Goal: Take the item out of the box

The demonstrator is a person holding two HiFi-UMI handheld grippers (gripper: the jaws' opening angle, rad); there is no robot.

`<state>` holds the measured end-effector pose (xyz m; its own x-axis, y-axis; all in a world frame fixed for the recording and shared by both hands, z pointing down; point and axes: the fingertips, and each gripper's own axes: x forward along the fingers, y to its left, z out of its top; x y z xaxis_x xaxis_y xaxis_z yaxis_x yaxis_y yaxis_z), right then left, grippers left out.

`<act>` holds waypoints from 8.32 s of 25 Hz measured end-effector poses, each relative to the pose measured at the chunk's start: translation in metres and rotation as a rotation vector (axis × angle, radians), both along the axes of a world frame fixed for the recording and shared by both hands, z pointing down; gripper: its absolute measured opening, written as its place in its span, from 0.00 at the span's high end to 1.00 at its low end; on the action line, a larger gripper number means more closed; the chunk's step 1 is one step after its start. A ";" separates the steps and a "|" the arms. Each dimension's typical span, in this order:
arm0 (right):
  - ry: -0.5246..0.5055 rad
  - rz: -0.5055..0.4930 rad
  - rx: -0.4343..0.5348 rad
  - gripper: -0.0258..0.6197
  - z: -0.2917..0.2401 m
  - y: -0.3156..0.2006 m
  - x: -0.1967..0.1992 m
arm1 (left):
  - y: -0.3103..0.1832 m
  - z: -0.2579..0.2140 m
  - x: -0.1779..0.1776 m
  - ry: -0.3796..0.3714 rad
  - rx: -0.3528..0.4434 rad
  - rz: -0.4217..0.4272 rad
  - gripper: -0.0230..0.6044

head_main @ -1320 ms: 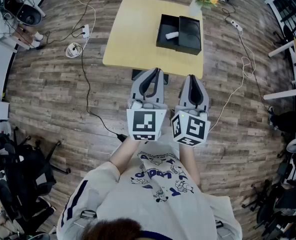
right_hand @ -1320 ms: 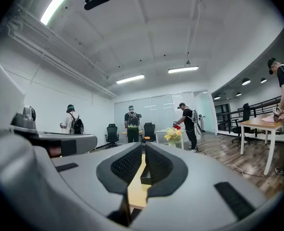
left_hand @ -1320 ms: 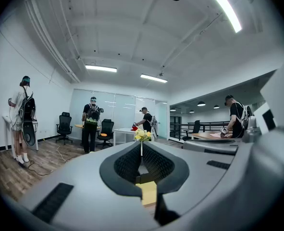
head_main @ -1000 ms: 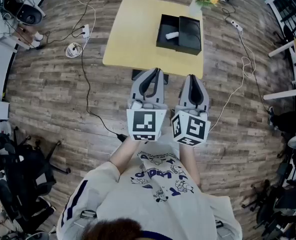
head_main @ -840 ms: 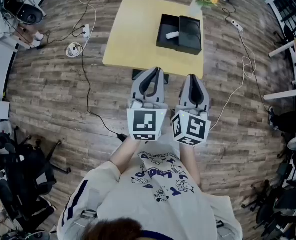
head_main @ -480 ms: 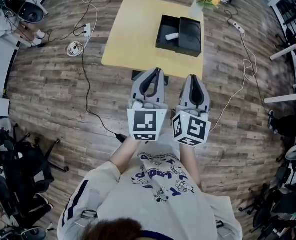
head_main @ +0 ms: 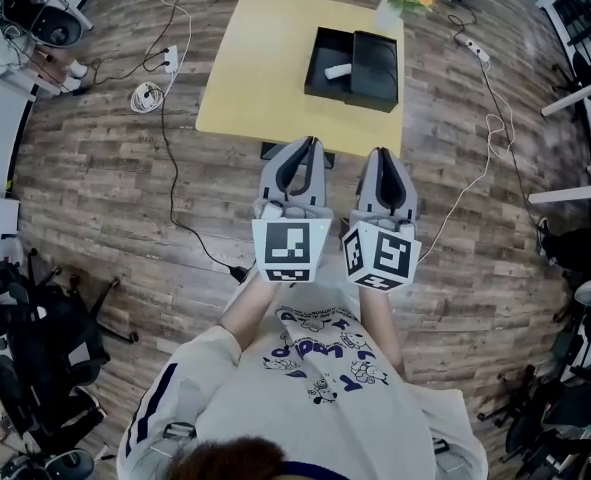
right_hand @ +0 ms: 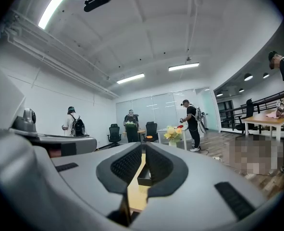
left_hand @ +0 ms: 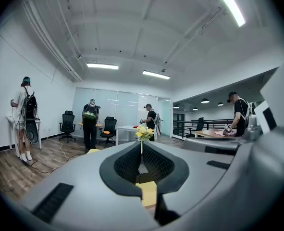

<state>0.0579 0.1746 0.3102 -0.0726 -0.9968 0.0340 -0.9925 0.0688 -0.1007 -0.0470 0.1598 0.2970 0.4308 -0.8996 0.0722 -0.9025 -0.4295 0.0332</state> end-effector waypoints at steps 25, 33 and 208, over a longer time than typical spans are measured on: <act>0.012 0.039 -0.055 0.89 0.021 -0.164 0.019 | -0.171 0.027 0.023 -0.016 -0.065 0.052 0.93; 0.013 0.066 -0.068 0.89 0.024 -0.220 0.030 | -0.229 0.033 0.034 -0.028 -0.085 0.075 0.93; 0.055 -0.111 -0.043 0.90 -0.002 -0.314 0.018 | -0.304 0.009 0.034 -0.017 -0.088 -0.018 0.75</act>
